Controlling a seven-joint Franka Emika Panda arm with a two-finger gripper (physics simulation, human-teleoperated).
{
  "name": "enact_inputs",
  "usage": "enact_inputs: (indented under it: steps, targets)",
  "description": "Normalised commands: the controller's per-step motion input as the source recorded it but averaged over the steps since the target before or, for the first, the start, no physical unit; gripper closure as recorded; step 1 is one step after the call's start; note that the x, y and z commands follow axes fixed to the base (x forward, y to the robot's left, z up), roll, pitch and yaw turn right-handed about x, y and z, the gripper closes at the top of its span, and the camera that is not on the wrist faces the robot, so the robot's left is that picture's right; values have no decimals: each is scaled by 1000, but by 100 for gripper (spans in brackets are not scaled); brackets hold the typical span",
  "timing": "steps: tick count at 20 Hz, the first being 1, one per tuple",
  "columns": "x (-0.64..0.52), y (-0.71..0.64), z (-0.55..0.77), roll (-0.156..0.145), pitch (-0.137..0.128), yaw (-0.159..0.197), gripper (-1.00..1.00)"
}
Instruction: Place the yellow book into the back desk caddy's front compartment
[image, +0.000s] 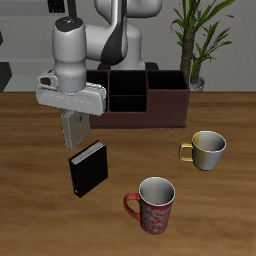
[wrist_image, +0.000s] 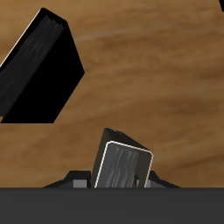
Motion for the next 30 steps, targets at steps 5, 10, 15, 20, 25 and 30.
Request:
enact_inputs:
  steps: [5,10,15,20,25,30]
  targets:
    - [-178,454,639,72,-38,154,100]
    - [-209,663,638,107,-55,232,100]
    - [-10,544,472,78,-17,231,100]
    - [-39,507,206,68,-12,275,100]
    - [-224,427,116,53,-12,214,100]
    - [-276,205,162,37,-14,204,100]
